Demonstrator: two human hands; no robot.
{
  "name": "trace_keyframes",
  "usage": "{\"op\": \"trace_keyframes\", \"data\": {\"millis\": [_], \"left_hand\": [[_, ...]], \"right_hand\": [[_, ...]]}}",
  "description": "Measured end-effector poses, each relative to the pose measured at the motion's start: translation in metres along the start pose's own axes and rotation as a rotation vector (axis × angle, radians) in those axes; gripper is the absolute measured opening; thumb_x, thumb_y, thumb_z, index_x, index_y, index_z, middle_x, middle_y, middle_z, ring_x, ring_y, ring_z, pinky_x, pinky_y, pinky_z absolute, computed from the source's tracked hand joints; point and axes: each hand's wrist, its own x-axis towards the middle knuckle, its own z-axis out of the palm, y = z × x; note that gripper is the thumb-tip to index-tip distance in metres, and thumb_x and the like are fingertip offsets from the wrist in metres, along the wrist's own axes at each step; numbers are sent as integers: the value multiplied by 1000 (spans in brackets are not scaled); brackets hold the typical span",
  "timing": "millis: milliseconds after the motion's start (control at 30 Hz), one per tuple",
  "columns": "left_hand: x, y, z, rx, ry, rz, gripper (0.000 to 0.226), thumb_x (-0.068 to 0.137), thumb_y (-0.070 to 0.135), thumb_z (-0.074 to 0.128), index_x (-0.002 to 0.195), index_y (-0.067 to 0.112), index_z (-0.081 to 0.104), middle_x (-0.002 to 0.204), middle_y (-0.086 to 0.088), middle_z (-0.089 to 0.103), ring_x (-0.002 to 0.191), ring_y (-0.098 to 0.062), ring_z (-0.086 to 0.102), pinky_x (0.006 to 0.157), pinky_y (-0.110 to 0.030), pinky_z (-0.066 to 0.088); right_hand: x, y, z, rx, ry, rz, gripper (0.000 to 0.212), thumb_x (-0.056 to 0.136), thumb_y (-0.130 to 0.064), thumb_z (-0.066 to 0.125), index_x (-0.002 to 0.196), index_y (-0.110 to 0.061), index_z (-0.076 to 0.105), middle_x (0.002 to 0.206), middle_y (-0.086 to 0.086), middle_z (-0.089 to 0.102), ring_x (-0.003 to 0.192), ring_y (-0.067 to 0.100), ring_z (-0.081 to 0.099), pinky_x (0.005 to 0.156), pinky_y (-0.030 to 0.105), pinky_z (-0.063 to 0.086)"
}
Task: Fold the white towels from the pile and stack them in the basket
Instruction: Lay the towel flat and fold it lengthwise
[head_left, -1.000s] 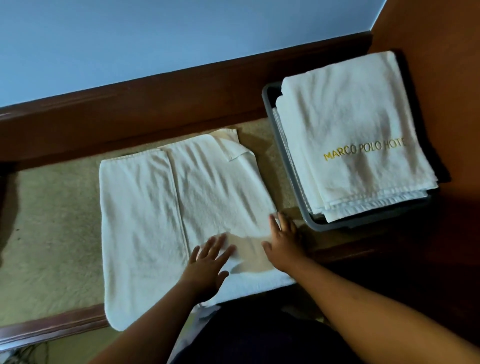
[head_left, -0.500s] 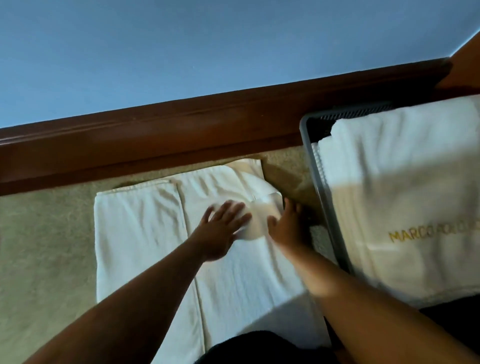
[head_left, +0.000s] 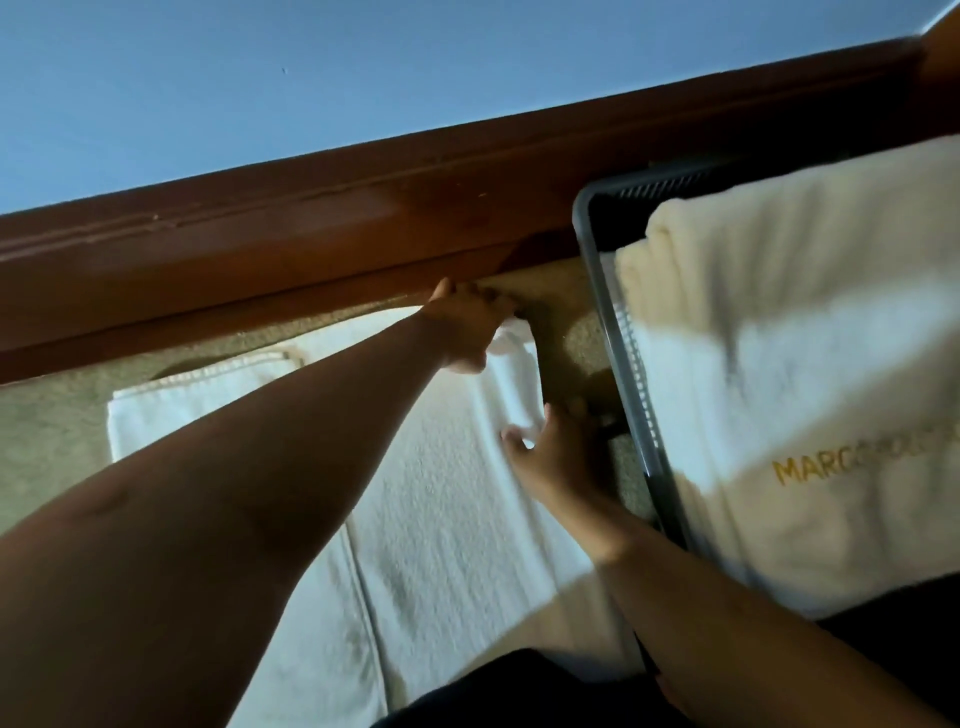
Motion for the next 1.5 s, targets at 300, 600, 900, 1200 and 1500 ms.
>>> {"op": "trace_keyframes", "data": {"millis": [300,600,900,1200,1500], "left_hand": [[-71,40,-43,201,-25,-25,26,99,12,56,124,5,60,131,-14,60,121,-31,58,104,-39,47],[-171,11,-10,324,356,5,31,95,13,53,122,6,67,126,-22,61,116,-40,59,103,-46,37],[-274,-63,37,346,406,-230,19,84,4,63,99,9,73,104,-24,59,92,-44,60,90,-48,42],[-352,-143,143,-59,162,-617,60,98,20,55,154,24,35,164,-18,15,148,-44,18,118,-57,21],[-413,-18,246,-1028,426,-859,61,92,40,69,134,2,46,122,-22,62,112,-39,61,89,-42,48]], "right_hand": [[-92,74,19,235,-231,131,63,92,-34,67,142,-2,46,141,18,51,133,32,48,109,34,37],[-199,106,39,146,-200,15,59,92,-40,57,138,-4,51,131,17,62,121,34,58,97,36,44],[-292,-14,86,70,-313,-384,26,97,-37,53,105,-16,40,98,11,66,90,36,64,63,32,36],[-345,-118,190,271,-617,-520,57,97,-17,48,151,-21,31,120,2,62,109,24,61,95,36,48],[-347,-51,192,194,-578,-466,34,96,-15,52,128,-25,55,95,-16,57,93,9,60,91,28,49]]}}
